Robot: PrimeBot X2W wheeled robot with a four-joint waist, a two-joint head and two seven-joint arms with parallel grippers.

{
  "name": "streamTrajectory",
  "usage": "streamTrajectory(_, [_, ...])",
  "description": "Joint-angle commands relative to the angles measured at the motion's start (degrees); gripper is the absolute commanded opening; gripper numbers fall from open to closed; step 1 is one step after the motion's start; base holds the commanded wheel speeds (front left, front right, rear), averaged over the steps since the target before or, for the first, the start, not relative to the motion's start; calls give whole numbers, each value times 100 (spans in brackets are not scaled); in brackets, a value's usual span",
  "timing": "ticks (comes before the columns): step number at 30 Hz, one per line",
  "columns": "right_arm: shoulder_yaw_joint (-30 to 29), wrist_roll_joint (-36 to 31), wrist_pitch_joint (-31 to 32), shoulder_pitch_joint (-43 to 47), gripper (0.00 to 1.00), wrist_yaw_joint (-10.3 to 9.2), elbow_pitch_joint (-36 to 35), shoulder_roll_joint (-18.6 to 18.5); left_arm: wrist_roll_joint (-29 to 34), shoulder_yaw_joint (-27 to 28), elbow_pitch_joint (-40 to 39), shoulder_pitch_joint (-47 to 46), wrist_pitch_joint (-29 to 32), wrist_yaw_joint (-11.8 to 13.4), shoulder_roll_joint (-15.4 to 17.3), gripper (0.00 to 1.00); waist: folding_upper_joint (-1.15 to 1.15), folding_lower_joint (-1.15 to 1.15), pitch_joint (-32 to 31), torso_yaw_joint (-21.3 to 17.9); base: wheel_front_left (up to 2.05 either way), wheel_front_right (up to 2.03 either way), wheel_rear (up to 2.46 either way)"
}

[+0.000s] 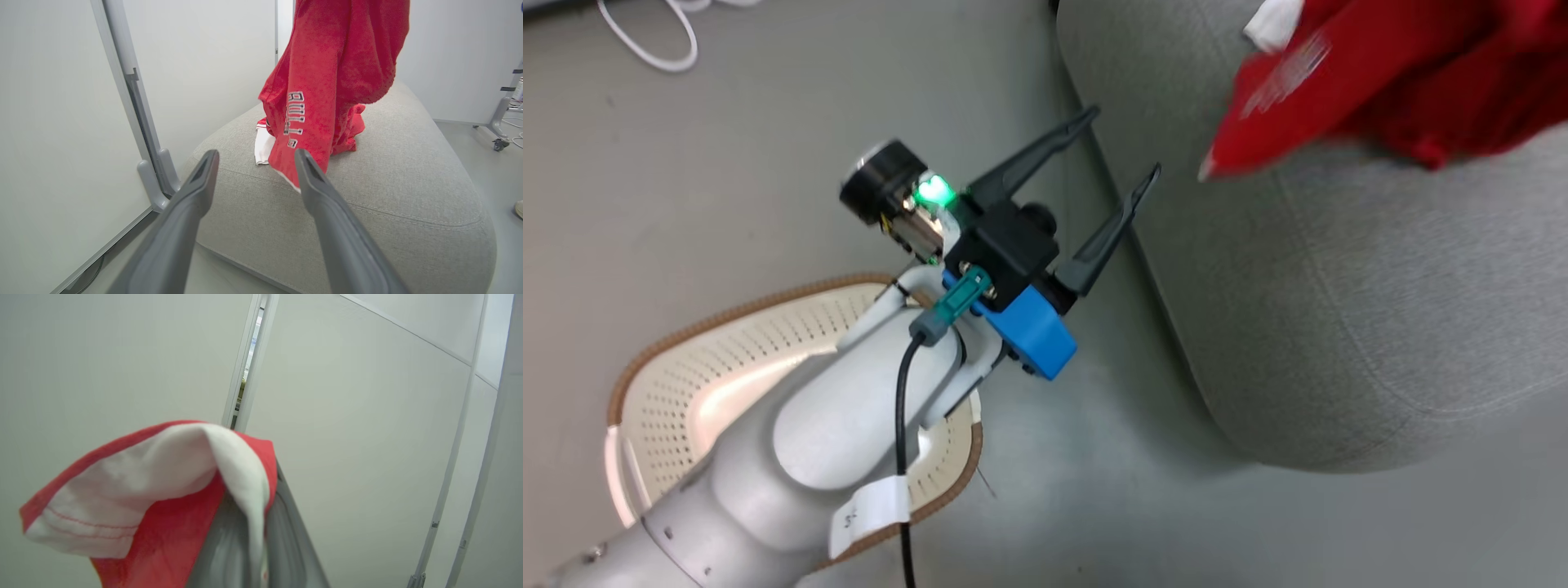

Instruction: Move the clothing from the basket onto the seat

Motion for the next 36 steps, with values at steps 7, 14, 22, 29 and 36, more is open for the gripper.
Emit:
streamTrajectory(7, [-1089,43,-2,-1284,0,-1,131,-947,202,-9,-234,-473,163,-24,181,100,0,0,1112,179,0,0,0])
streamTrajectory(14, [-1726,-169,-2,-1358,0,-1,1030,-1713,309,-64,-399,-671,218,-28,239,100,0,0,1575,253,0,0,0])
streamTrajectory(22, [-1739,-363,-1,-1078,0,-1,2117,-1478,334,-105,-464,-775,212,-18,267,100,0,0,1844,343,0,0,0])
streamTrajectory(29, [-1810,-482,-2,-711,0,-1,2799,-1149,327,-111,-471,-842,182,20,301,100,0,0,1961,437,0,0,0])
streamTrajectory(36, [-1953,-402,-2,-562,100,-1,2695,-918,280,-98,-414,-795,136,53,366,100,0,0,1841,383,0,0,0])
